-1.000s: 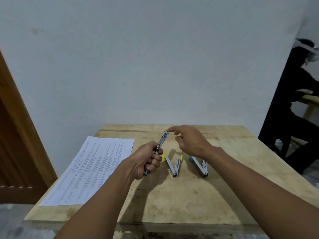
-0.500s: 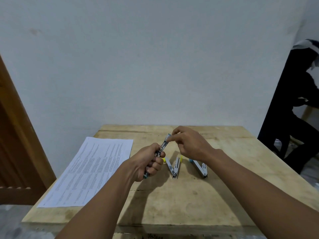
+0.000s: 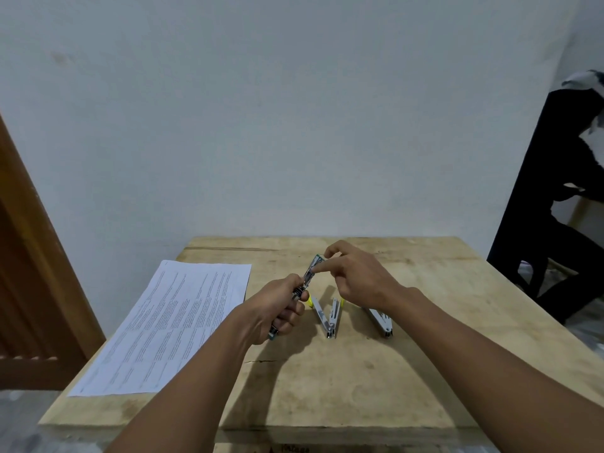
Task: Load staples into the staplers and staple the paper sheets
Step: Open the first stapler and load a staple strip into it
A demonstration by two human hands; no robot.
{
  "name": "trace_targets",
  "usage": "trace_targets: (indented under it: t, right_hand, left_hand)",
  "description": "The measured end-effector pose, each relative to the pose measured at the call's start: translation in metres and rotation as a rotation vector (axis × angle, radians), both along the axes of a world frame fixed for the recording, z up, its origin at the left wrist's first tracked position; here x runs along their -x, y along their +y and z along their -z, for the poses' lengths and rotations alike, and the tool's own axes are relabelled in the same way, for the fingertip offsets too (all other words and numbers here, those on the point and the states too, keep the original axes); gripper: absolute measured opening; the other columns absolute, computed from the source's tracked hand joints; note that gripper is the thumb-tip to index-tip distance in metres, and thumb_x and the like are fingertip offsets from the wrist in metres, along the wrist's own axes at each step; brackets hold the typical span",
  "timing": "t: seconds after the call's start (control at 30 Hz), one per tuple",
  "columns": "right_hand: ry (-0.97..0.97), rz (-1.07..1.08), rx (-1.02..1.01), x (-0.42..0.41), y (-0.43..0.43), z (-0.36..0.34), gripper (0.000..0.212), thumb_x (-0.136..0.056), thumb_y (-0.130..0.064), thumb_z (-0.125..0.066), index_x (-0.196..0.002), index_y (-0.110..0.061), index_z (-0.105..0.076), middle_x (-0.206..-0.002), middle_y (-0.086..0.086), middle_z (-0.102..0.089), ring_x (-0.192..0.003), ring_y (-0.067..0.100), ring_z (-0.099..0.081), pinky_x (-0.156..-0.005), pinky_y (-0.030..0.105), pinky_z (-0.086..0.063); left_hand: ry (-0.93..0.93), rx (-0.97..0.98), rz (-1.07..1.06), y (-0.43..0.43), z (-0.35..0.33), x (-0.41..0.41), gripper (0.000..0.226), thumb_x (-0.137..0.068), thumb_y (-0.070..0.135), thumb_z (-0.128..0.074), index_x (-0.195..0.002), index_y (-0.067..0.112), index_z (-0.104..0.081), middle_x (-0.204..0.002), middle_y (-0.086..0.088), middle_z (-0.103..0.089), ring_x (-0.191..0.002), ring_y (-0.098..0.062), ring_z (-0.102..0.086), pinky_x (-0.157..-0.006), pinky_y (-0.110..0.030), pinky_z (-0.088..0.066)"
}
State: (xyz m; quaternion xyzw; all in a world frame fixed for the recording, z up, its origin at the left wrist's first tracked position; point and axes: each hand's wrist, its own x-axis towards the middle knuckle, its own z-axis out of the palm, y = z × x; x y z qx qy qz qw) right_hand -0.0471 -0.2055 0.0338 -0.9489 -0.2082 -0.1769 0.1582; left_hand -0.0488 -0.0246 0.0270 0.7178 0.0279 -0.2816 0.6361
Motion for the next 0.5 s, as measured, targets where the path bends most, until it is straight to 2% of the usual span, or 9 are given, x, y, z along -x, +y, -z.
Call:
trace_targets:
  t: [0.1,0.17,0.23,0.27,0.3,0.37,0.4,0.5]
  right_hand:
    - [0.046,0.108,-0.262,0.0,0.004,0.003,0.041,-0.088,-0.002,-0.049,-0.111,-0.026,-0.073,-0.109,-0.002,-0.059,-0.093,0.013,-0.057,-0.086,0.03,-0.046]
    - [0.209,0.275,-0.676,-0.002,0.008,0.004,0.026,-0.093,-0.01,-0.052,-0.109,-0.016,-0.071,-0.1,0.001,-0.063,-0.087,0.014,-0.059,-0.084,0.033,-0.048]
    - [0.58,0.346,-1.305,-0.002,0.014,0.001,0.023,-0.098,-0.017,-0.048,-0.106,-0.002,-0.063,-0.088,0.014,-0.062,-0.076,0.023,-0.059,-0.075,0.037,-0.05]
    - [0.747,0.331,-1.56,-0.001,0.016,-0.001,0.031,-0.101,-0.022,-0.043,-0.105,0.004,-0.059,-0.088,0.02,-0.061,-0.079,0.029,-0.06,-0.078,0.04,-0.05]
    - [0.843,0.313,-1.723,0.0,0.016,-0.002,0.038,-0.103,-0.026,-0.038,-0.104,0.007,-0.057,-0.091,0.025,-0.06,-0.086,0.034,-0.06,-0.084,0.043,-0.05]
    - [0.881,0.283,-1.907,0.0,0.016,-0.004,0.041,-0.104,-0.026,-0.034,-0.102,0.009,-0.055,-0.094,0.027,-0.059,-0.087,0.038,-0.06,-0.089,0.047,-0.048]
    - [0.875,0.28,-1.952,0.0,0.015,-0.004,0.041,-0.104,-0.024,-0.033,-0.102,0.01,-0.055,-0.095,0.027,-0.059,-0.085,0.039,-0.06,-0.087,0.047,-0.049]
    - [0.855,0.281,-1.944,0.002,0.013,-0.006,0.039,-0.104,-0.02,-0.033,-0.101,0.012,-0.055,-0.097,0.028,-0.058,-0.083,0.037,-0.06,-0.075,0.042,-0.052]
  left_hand:
    - [-0.038,-0.026,0.001,0.001,-0.001,-0.001,0.028,-0.095,0.034,-0.035,-0.072,0.018,-0.042,-0.055,0.005,-0.026,-0.042,-0.01,-0.014,-0.039,-0.017,-0.011]
    - [-0.169,-0.121,0.025,0.0,-0.003,-0.002,0.029,-0.097,0.033,-0.033,-0.076,0.016,-0.04,-0.057,0.003,-0.024,-0.045,-0.012,-0.018,-0.041,-0.022,-0.014]
    - [-0.547,-0.51,0.094,-0.003,-0.001,0.0,0.03,-0.102,0.032,-0.028,-0.082,0.013,-0.04,-0.062,-0.001,-0.035,-0.052,-0.019,-0.039,-0.048,-0.031,-0.032]
    - [-0.769,-0.77,0.127,-0.005,0.001,0.001,0.031,-0.103,0.034,-0.025,-0.087,0.013,-0.041,-0.068,-0.003,-0.045,-0.063,-0.026,-0.051,-0.056,-0.036,-0.04]
    - [-0.965,-0.986,0.135,-0.007,0.001,0.003,0.033,-0.103,0.037,-0.023,-0.093,0.013,-0.043,-0.077,-0.006,-0.055,-0.074,-0.031,-0.058,-0.061,-0.038,-0.042]
    - [-1.224,-1.239,0.171,-0.011,0.0,0.003,0.037,-0.103,0.042,-0.019,-0.102,0.014,-0.043,-0.09,-0.009,-0.065,-0.081,-0.034,-0.063,-0.059,-0.036,-0.038]
    - [-1.28,-1.309,0.195,-0.012,-0.001,0.002,0.038,-0.103,0.043,-0.018,-0.105,0.014,-0.043,-0.092,-0.009,-0.066,-0.082,-0.034,-0.064,-0.058,-0.035,-0.036]
    - [-1.262,-1.321,0.179,-0.012,-0.006,-0.002,0.038,-0.103,0.042,-0.02,-0.104,0.013,-0.044,-0.095,-0.012,-0.066,-0.084,-0.036,-0.062,-0.061,-0.036,-0.036]
